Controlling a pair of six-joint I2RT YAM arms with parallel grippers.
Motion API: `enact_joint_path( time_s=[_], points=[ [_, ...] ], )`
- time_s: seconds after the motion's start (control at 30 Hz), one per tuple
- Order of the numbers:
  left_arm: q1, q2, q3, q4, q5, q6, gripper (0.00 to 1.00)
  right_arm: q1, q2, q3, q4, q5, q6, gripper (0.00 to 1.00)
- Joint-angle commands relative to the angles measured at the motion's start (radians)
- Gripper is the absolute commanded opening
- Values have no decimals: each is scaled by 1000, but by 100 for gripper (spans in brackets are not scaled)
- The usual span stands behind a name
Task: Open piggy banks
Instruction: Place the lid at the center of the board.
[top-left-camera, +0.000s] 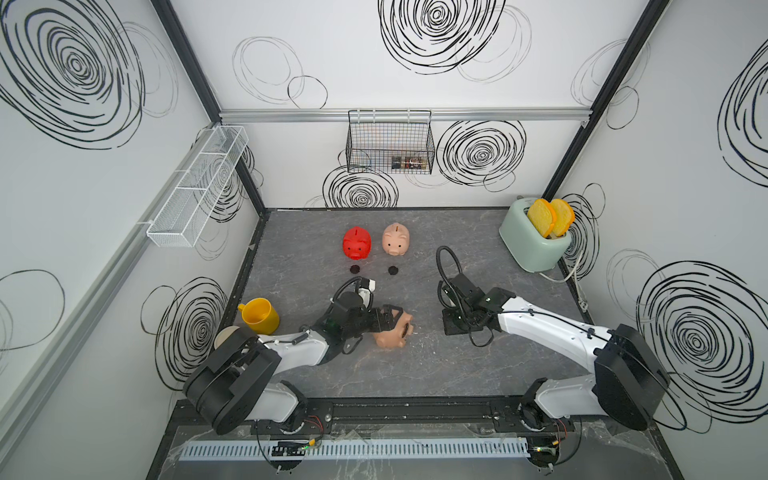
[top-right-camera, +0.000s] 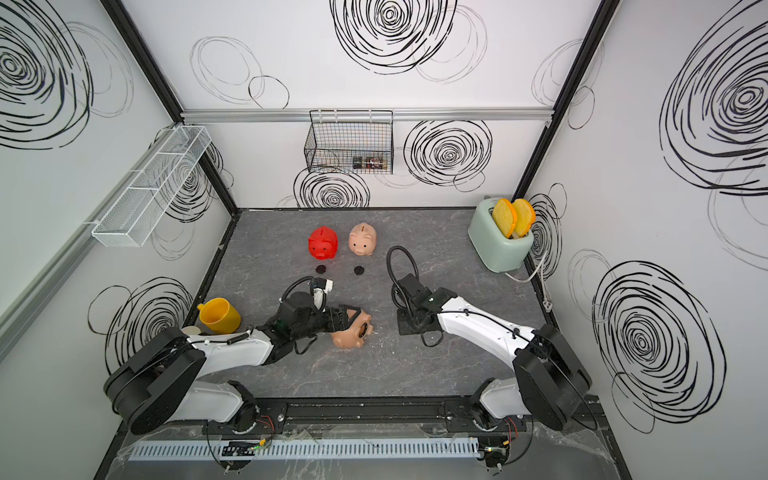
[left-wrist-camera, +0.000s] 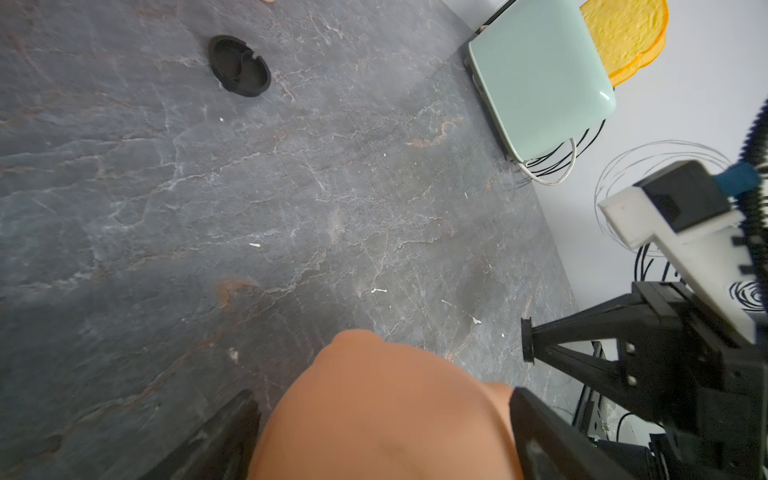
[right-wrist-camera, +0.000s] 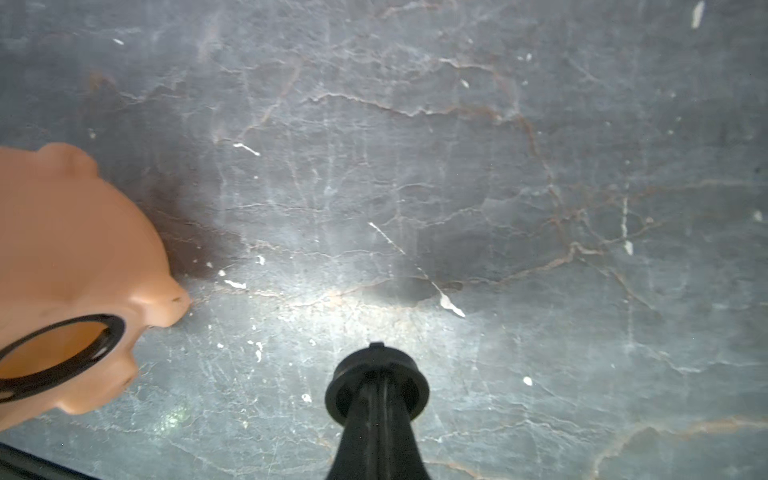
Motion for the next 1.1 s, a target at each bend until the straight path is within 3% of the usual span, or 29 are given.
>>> enact_joint_path(
  time_s=[0.0, 0.67, 1.07],
  points=[
    [-6, 25, -20, -194, -66, 45, 96, -12, 18, -16, -70, -14, 19, 0],
    [-28, 20, -3, -214, -78, 34, 96, -91, 98, -67, -42, -45, 28, 1],
    [-31, 8, 3, -229, -74, 39, 96, -92, 111, -68, -44, -45, 34, 12]
  ],
)
